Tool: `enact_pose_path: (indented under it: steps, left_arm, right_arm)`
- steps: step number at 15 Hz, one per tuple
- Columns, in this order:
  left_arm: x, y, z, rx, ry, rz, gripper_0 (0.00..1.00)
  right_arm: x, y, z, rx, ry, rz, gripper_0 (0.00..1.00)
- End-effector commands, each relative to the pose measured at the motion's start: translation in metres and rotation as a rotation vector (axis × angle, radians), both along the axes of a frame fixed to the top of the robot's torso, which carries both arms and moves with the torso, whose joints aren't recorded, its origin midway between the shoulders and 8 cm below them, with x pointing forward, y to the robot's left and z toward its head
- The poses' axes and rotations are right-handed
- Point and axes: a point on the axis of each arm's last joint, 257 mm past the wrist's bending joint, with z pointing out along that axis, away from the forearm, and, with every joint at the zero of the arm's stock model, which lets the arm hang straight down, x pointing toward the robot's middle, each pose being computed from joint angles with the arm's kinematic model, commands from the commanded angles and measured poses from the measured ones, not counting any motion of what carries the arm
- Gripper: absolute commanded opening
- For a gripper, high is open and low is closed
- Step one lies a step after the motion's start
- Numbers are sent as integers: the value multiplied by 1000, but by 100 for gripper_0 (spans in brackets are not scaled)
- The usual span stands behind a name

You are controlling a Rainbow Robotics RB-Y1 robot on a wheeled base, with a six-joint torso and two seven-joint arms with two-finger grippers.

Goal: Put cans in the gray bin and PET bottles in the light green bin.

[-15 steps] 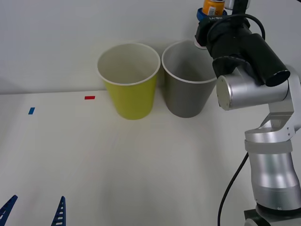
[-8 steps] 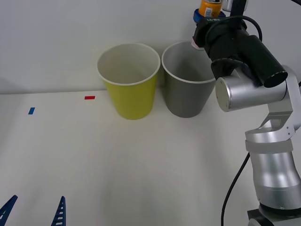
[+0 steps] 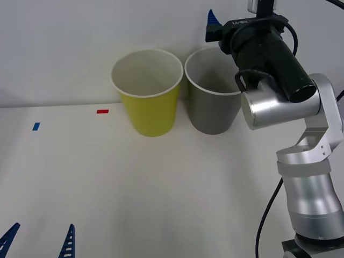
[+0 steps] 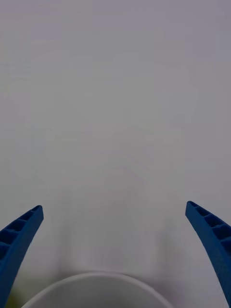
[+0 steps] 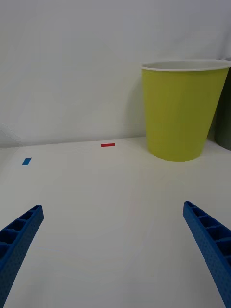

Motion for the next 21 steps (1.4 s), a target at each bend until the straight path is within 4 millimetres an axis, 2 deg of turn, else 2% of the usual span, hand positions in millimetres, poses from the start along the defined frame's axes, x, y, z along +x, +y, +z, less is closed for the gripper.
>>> enact_pose_path:
  steps: [1,5,12,15,18,21]
  left_arm:
    - [0,0,0,0,0,0,100]
    - [0,0,0,0,0,0,100]
    - [0,0,0,0,0,0,100]
    - [0,0,0,0,0,0,100]
    - [0,0,0,0,0,0,100]
    - [0,0,0,0,0,0,100]
  right_arm:
    - [-2,-1,4,-6,-9,-7,100]
    - [-15,-10,14,33,0,-33,100]
    - [-80,-40,9,58,-39,-68,100]
    - [-108,-48,-2,49,-37,-71,100]
    - [-136,-55,-21,21,-12,-70,100]
    - [-156,-62,-44,29,-5,-68,100]
